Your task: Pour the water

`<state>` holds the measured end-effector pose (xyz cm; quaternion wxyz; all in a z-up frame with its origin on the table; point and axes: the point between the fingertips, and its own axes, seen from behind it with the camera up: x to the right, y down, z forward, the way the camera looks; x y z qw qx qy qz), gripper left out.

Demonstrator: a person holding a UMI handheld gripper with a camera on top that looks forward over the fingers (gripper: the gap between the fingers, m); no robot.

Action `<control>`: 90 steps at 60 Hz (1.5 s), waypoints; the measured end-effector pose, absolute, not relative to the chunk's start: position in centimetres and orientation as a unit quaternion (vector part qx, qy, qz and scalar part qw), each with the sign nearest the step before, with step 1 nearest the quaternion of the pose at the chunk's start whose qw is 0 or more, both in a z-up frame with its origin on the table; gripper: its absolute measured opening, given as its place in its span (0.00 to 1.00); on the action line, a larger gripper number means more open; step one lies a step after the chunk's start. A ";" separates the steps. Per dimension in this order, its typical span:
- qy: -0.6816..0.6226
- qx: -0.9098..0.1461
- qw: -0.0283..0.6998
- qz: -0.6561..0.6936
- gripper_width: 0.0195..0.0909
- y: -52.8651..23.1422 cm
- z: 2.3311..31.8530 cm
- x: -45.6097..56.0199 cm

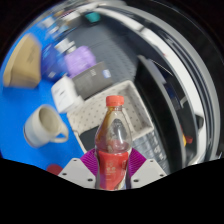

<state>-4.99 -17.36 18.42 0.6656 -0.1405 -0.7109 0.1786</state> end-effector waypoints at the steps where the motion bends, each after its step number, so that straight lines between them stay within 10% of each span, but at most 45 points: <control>1: -0.700 -0.169 0.666 0.192 0.22 -17.9 18.3 -4.7; 21: -0.596 -0.422 0.466 0.500 0.22 -15.8 16.8 -4.9; 43: -0.570 -0.438 0.451 0.529 0.26 -15.9 11.8 -4.9; 58: -0.570 -0.442 0.448 0.528 0.50 -15.8 11.7 -4.7; 65: -0.584 -0.457 0.427 0.518 0.84 -15.6 10.6 -3.5; 90: -0.586 -0.457 0.469 0.478 0.91 -8.4 10.3 5.0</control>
